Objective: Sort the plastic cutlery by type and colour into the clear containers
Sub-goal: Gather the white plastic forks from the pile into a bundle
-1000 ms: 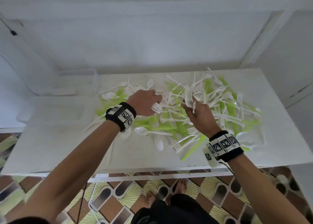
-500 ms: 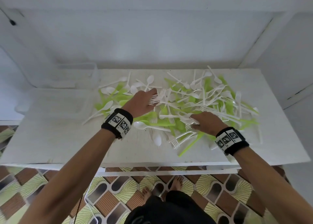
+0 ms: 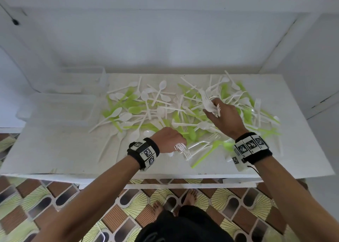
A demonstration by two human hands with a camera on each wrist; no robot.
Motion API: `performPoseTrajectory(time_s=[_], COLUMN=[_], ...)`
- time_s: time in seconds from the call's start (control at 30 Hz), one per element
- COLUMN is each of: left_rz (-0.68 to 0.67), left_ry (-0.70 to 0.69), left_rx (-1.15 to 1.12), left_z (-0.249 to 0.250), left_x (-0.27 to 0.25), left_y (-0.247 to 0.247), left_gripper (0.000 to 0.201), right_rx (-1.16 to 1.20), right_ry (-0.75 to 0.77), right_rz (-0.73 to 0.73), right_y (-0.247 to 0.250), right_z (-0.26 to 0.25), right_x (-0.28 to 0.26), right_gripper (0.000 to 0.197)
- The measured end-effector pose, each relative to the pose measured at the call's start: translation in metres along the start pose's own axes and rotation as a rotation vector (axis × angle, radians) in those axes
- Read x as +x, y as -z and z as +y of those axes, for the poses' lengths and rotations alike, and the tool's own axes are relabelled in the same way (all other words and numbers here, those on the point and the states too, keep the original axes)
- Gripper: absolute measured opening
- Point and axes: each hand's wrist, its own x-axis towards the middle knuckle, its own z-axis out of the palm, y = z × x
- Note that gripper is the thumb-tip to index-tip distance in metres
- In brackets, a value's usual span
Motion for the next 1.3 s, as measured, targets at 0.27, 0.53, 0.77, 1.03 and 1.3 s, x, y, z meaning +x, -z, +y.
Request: performPoseTrajectory(time_s=[0.27,0.53,0.77,1.03,1.3], left_rz=[0.352,0.776,0.824,0.727,0.460], left_ry=[-0.001,0.343,0.407,0.535,0.737], left_rx=[-0.269,-0.827,-0.899,-0.992,-0.489], left_z=[-0.012,-0.031,-0.049,-0.060,-0.086], left_x=[0.004,0.001,-0.002,0.002,0.010], left_y=[0.000,0.040,0.051,0.047,0.040], left_gripper=[0.032,0.036,0.011,0.053,0.029], right_rx=[0.347,0.498,0.008,-0.244,0.036], right_ry=[-0.241,-0.456,-0.742,-0.819,-0.756], right_rz=[0.209,0.079,-0.232,-0.302,-0.136], right_y=[0.002,-0.024,-0.025,-0.037,-0.033], right_z=[-0.025,-0.026,-0.006,-0.003,-0.006], right_x=[-0.001,-0.007,-0.035,-0.054,-0.044], right_gripper=[0.036,0.036,0.057,0.052,0.042])
